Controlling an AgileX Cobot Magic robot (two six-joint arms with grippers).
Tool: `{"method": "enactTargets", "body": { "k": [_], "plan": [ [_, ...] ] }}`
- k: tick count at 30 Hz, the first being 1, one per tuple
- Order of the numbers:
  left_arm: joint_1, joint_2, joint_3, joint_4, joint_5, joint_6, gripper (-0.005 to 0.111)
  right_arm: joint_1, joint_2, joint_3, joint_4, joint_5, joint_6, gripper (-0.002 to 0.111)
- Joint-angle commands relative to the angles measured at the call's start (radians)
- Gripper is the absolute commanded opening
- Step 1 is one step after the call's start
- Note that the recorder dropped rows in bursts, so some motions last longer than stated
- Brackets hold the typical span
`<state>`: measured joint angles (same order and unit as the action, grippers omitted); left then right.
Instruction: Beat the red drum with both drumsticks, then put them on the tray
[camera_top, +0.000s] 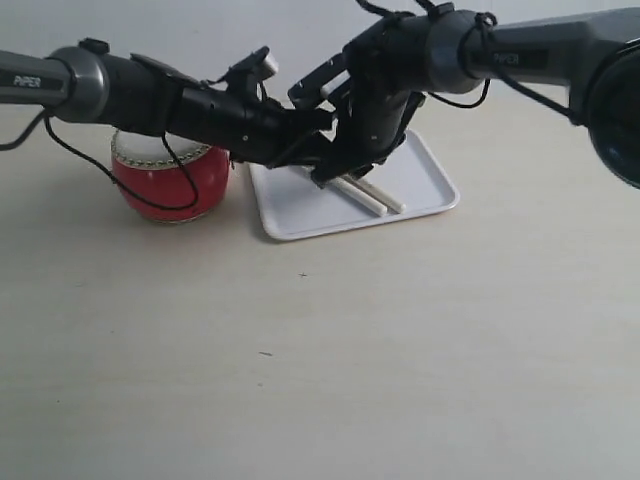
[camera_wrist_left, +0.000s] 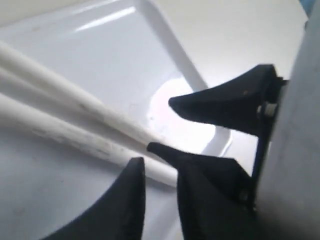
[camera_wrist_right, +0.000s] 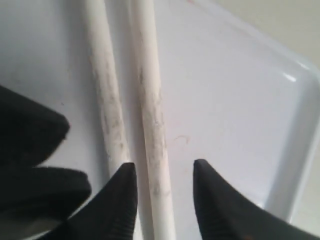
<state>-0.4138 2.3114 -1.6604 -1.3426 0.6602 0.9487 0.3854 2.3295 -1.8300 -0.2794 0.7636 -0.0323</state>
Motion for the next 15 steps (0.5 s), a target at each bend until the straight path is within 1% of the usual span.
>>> {"method": "enactTargets", "body": {
  "k": [1, 5, 7, 11, 13, 14, 15],
  "plan": [
    [-0.025, -0.140, -0.014, -0.028, 0.194, -0.017, 0.000, 0.038, -0.106, -0.012, 0.127, -0.006, -0.034, 0.024],
    [-0.025, -0.247, -0.014, -0.022, 0.283, -0.041, 0.000, 0.039, -0.211, -0.012, 0.152, 0.094, -0.057, 0.000],
    [-0.027, -0.302, -0.014, -0.019, 0.312, -0.057, 0.000, 0.039, -0.261, -0.012, 0.163, 0.150, -0.064, 0.000],
    [-0.027, -0.412, -0.011, -0.012, 0.355, -0.100, 0.000, 0.039, -0.370, -0.012, 0.268, 0.235, -0.126, 0.000],
    [-0.027, -0.478, 0.001, 0.008, 0.355, -0.145, 0.000, 0.039, -0.427, -0.012, 0.345, 0.250, -0.157, 0.000],
    [-0.027, -0.513, 0.006, 0.028, 0.353, -0.158, 0.000, 0.039, -0.467, -0.012, 0.417, 0.258, -0.177, 0.000],
    [-0.027, -0.580, 0.015, 0.082, 0.339, -0.194, 0.000, 0.039, -0.524, -0.012, 0.505, 0.260, -0.216, 0.000]
  ]
}}
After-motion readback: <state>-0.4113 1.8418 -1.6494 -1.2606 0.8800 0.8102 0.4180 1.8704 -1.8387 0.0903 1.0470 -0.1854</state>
